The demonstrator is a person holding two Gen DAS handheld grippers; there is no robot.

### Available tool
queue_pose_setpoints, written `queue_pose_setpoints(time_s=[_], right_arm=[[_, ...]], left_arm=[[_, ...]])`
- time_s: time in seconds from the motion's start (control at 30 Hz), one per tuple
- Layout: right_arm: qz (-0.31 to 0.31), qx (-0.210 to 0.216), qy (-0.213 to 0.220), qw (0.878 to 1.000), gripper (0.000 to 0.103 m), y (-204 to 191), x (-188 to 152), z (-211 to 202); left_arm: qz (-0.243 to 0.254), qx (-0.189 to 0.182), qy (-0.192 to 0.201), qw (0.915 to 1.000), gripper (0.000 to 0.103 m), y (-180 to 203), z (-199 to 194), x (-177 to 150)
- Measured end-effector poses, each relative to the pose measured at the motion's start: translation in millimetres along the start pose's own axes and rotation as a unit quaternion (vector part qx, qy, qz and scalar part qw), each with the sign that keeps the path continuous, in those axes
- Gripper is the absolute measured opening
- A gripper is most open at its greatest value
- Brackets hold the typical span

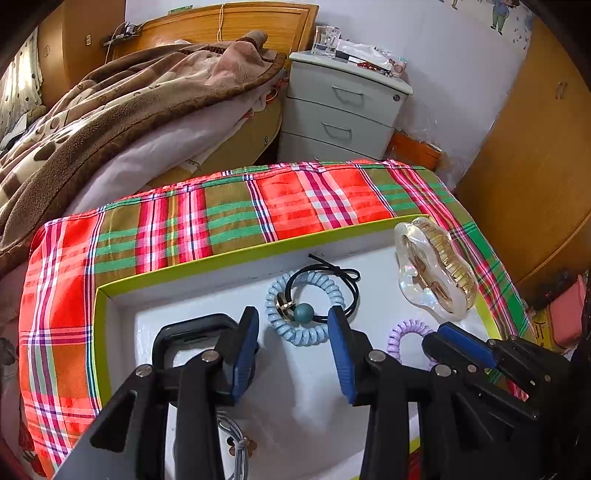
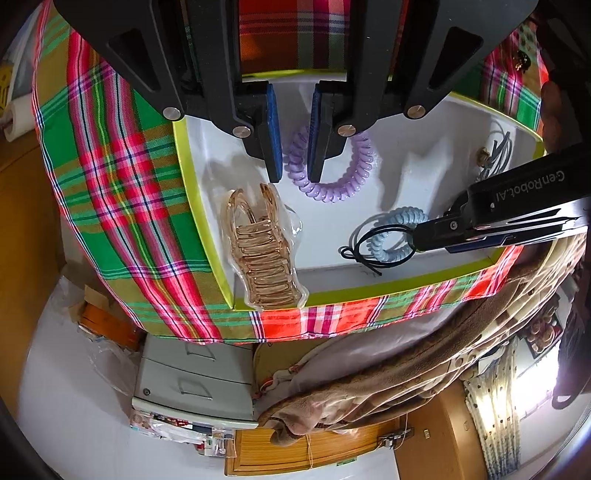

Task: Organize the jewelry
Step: 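Open the left tool to drop the black tie while the right tool releases the coil, then withdraw both tools from the box toward the jewelry on the bed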

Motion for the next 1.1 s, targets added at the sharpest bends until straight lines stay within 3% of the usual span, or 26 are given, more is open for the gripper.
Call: queue_pose_setpoints(time_s=[0.17,0.3,0.73,1.1], right_arm=[[0.0,0.002,0.003,1.0,0.015,-1,0,-3],[0.002,0.004,0.007,1.0,0.03,-2,-1,-6],[0.001,0.016,0.04,0.999,0.03,-1,-12,-40],[0.006,0.022,0.065,0.998,0.03,21,-41,-82]], left_arm=[[-0.003,-0.004,0.003,1.0,0.044,0,-4,-2],[-0.001,-0.002,0.004,1.0,0.045,1,-7,-3],[-0.015,-0.02,0.035,0.999,0.047,-2,-48,-20],[-0.03,-0.027,0.069,0.9968,0.048,-15,-94,-71]])
Point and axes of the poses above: each gripper's, at about its wrist camera, not at the fingertips, and z roughly the way its jaws point, y to its right, x to its top, the point moved 9 cm from there along z, roughly the way its jaws point, and after that the axes turned 5 degrees about -y, right-handed, at the moved point
